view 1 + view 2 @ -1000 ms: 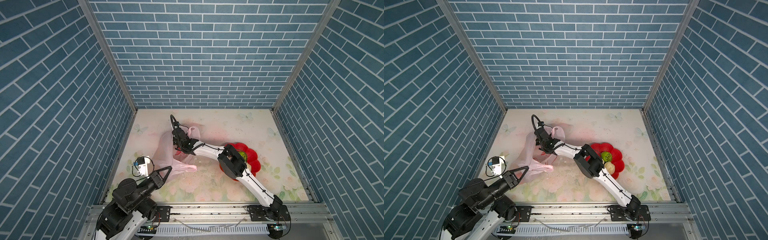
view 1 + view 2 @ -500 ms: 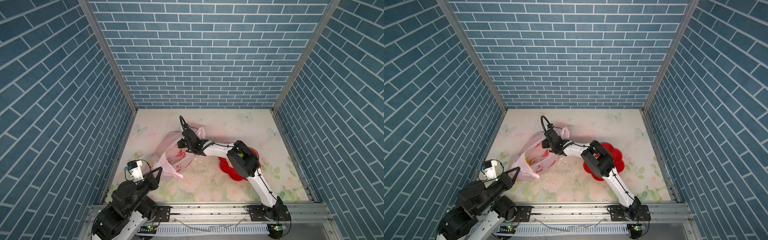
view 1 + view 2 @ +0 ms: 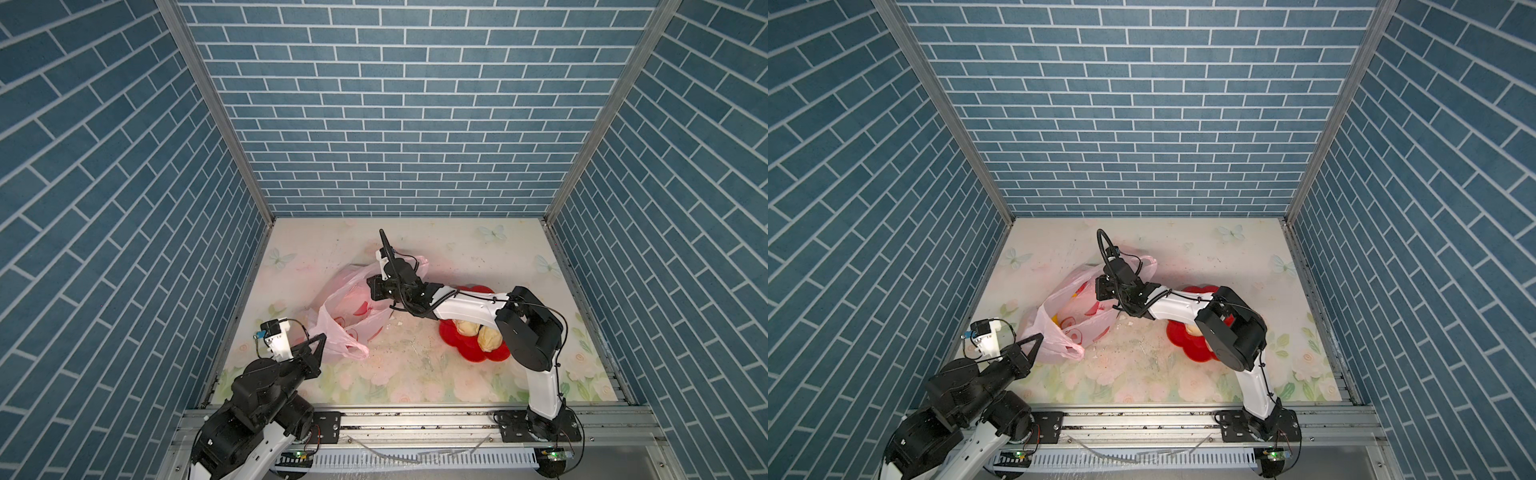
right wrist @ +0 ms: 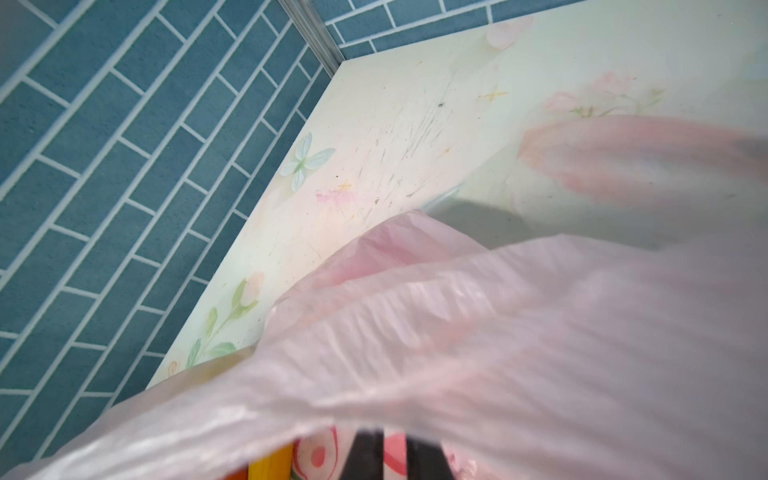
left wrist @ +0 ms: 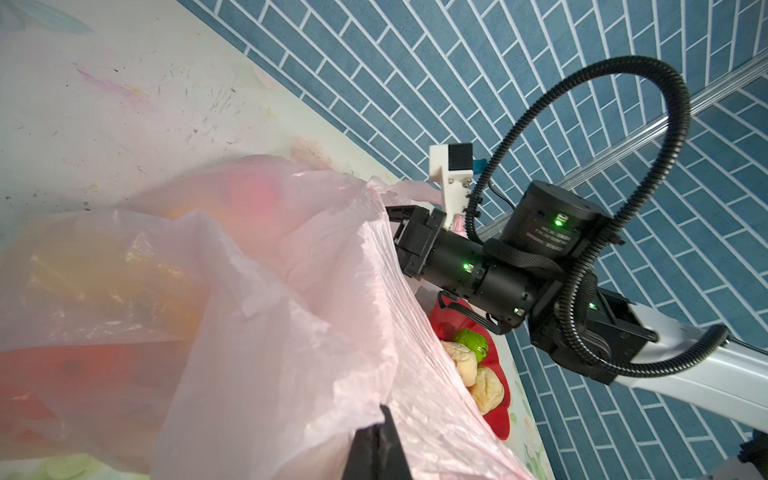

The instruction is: Take the fake fruits out of the plastic bag

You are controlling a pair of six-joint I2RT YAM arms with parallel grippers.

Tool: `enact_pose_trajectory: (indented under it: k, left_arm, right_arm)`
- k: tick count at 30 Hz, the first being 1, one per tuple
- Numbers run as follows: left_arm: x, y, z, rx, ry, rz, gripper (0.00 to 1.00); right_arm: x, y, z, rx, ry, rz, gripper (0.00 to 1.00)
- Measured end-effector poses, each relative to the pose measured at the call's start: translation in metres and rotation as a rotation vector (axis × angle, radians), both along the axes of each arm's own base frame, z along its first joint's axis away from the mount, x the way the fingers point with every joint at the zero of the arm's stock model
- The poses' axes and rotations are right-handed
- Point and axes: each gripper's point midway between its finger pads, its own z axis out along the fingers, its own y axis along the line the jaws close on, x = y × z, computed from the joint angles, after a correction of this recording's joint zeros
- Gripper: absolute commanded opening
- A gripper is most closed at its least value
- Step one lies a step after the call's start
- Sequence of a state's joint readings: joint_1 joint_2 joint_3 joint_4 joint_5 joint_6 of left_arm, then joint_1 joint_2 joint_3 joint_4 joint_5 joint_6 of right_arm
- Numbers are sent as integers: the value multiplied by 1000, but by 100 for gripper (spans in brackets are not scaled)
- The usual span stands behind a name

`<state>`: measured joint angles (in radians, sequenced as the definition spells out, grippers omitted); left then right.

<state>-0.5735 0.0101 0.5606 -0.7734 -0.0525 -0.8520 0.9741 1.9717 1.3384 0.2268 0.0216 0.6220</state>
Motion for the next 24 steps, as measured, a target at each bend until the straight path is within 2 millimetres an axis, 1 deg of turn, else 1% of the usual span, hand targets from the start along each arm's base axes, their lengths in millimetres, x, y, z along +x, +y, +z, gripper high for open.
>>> enact_pose_trajectory:
  k: [3,6,9,10,12,14,16,18,19,21,24]
  left_arm:
    - [2,2,3,-6,-13,14,0]
    - [4,4,7,-10,-27,33,0]
    - [2,7,16,-20,-46,39,0]
    - [1,7,20,-26,-55,39,0]
    - [-1,8,28,-34,-71,35,0]
    - [-4,8,34,-41,-83,28,0]
    - [-6,8,38,-45,-91,17,0]
    - [-7,6,38,-45,-92,5,0]
    - [-7,5,38,-43,-90,0,0]
    - [-8,4,36,-40,-84,-9,0]
    - [-10,3,33,-34,-73,-18,0]
  right_arm:
    - [-11,-9,9,-52,-10,46,33]
    - [-29,-23,18,-157,-33,117,50]
    - [-49,-36,32,-293,-91,208,64]
    - [-53,-38,41,-335,-126,241,68]
    - [-57,-40,58,-401,-198,294,73]
    - [-58,-39,74,-461,-278,342,75]
    - [-54,-41,87,-529,-350,377,76]
    - [-47,-38,95,-585,-412,399,77]
    - [-42,-35,96,-615,-443,413,77]
    - [-34,-29,89,-669,-478,442,77]
    - [-27,-19,60,-756,-489,504,77]
